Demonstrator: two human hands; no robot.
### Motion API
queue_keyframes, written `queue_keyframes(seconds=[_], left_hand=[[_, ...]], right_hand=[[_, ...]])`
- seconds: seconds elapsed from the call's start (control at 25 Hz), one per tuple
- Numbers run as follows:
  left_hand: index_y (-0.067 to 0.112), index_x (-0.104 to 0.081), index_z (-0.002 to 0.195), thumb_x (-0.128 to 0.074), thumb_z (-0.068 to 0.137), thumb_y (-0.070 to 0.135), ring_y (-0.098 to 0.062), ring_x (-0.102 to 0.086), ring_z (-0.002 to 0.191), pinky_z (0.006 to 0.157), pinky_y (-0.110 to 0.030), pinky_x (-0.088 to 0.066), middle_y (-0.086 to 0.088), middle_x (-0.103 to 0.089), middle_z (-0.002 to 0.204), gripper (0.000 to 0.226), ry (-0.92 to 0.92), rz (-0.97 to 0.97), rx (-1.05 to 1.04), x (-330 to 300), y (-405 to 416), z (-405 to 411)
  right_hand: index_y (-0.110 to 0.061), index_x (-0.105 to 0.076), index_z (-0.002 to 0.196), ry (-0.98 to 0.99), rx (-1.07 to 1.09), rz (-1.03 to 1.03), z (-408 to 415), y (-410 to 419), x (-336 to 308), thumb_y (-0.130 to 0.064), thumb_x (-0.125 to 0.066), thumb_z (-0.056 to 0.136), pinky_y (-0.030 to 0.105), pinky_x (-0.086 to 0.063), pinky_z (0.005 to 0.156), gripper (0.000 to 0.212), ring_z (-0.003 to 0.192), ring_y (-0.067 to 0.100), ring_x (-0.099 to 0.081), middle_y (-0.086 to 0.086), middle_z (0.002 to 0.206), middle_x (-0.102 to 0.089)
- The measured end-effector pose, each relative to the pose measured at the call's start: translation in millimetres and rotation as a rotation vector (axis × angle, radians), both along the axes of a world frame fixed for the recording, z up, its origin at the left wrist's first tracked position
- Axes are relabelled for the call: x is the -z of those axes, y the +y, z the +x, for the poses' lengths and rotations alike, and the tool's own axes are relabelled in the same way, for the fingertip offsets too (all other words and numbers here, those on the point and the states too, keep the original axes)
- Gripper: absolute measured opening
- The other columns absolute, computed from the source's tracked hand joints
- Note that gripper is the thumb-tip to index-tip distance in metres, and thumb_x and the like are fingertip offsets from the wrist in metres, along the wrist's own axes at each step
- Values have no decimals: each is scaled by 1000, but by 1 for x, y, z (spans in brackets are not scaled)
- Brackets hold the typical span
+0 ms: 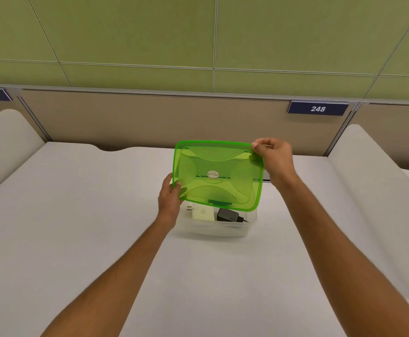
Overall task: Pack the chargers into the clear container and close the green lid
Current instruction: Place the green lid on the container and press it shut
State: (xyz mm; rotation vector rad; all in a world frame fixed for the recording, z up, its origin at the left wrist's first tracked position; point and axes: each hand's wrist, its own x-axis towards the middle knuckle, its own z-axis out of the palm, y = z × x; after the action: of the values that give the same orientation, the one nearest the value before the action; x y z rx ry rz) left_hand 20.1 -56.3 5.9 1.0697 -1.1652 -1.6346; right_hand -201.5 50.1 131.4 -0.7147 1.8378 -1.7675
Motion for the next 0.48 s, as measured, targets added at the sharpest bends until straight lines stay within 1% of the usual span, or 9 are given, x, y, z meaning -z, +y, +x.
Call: queue_keyframes(seconds=[0.08,0.12,0.16,0.2,0.24,0.28,0.36,0.4,0.48], left_hand=[[21,-48,132,-47,97,10,-15,-60,89,75,-28,-52,-5,-61,106,37,-45,-7,-49,6,1,0],[20,-51,129,-47,96,9,-16,-60,90,80,-31,-50,-4,-62,104,35,-71,-23,-66,8,1,-1],[20,-55,125,-47,96,9,-17,-60,91,83,-32,-49,-2,-63,101,32,-108,-51,-81,10,1,-2],[22,-58,119,-47,95,9,-17,-59,91,83,-31,-47,4,-64,96,29,-157,-93,-91,12,1,-3],[25,-61,113,-47,95,10,-17,-58,89,80,-30,-45,10,-64,90,27,-214,-143,-91,13,2,-2],[25,-62,108,-47,95,12,-18,-57,87,77,-29,-43,13,-63,87,25,-268,-190,-84,15,3,-2],[23,-64,106,-46,96,16,-20,-57,84,74,-29,-42,9,-65,86,21,-353,-255,-62,21,5,1],[21,-63,107,-46,96,17,-20,-57,83,73,-30,-42,5,-65,87,21,-394,-276,-57,25,7,3],[20,-62,108,-45,96,19,-24,-57,80,70,-31,-42,-1,-66,87,20,-474,-310,-57,33,12,5]], right_hand=[[-17,-57,77,-50,104,-60,0,-6,12,-9,-73,82,27,-53,68,18,66,14,-59,3,73,-61],[-17,-56,77,-48,132,-80,1,-8,19,-10,-74,82,25,-51,68,19,65,12,-57,1,71,-61],[-17,-58,79,-39,142,-96,1,-11,27,-10,-73,82,23,-49,66,17,64,9,-56,0,71,-62],[-15,-61,84,-26,137,-96,2,-13,35,-11,-71,84,24,-49,67,11,65,8,-57,1,73,-64],[-12,-64,93,-13,116,-85,2,-14,44,-12,-69,86,29,-51,72,9,71,11,-60,5,82,-68],[-9,-64,106,4,86,-52,1,-16,52,-13,-67,87,34,-52,81,19,84,15,-63,10,96,-70],[-8,-56,127,65,38,59,-1,-16,69,-15,-63,91,40,-47,100,38,111,23,-60,13,124,-63],[-11,-52,133,109,25,125,-2,-16,78,-17,-61,92,42,-45,105,43,117,25,-57,12,130,-60],[-16,-46,139,194,8,258,-3,-14,95,-22,-56,94,44,-43,106,47,117,24,-55,12,136,-56]])
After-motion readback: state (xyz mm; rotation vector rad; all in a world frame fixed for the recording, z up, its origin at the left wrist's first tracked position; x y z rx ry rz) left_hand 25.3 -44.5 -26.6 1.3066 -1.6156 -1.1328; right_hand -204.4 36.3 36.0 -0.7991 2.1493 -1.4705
